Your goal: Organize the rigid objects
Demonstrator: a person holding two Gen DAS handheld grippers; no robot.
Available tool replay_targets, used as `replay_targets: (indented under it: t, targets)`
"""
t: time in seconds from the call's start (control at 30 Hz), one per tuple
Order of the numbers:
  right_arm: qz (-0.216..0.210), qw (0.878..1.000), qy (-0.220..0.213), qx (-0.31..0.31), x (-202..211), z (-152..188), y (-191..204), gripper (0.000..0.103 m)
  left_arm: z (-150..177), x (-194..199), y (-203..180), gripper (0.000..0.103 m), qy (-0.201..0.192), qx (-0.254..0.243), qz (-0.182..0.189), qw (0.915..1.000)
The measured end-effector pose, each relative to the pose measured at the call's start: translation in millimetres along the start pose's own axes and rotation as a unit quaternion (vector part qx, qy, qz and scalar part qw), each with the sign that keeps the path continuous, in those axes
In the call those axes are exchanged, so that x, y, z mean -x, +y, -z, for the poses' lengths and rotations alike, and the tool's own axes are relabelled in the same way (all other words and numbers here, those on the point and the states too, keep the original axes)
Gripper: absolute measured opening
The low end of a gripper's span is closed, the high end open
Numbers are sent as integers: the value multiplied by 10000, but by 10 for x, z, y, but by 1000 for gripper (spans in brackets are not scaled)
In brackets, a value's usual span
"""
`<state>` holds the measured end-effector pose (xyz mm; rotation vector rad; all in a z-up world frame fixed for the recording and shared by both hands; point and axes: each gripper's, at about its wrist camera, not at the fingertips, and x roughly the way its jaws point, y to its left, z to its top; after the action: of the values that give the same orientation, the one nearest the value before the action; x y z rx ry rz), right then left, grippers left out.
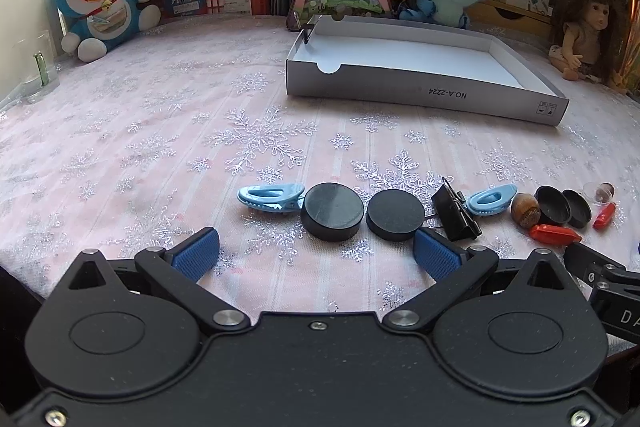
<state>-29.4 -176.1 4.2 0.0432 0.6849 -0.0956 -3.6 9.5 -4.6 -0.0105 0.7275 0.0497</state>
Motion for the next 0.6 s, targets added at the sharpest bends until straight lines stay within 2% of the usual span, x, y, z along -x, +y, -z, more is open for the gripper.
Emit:
replay_targets:
  t: [0.1,0.37,0.47,0.6]
  targets:
    - [-98,9999,-121,-4,53,-2,12,97,5,17,-16,100,-38,-49,68,10000]
    - [-506,9969,-499,345,186,-37,175,79,14,192,-43,69,-479,-199,534,9972]
    - [-644,9956,-504,459,188,-56,246,71,9,249,-62,52,-610,-239,667,9956]
    - [-840,9946,-394,463,153,-86,305,58,-4,273,-62,44,-639,-243,786,9946]
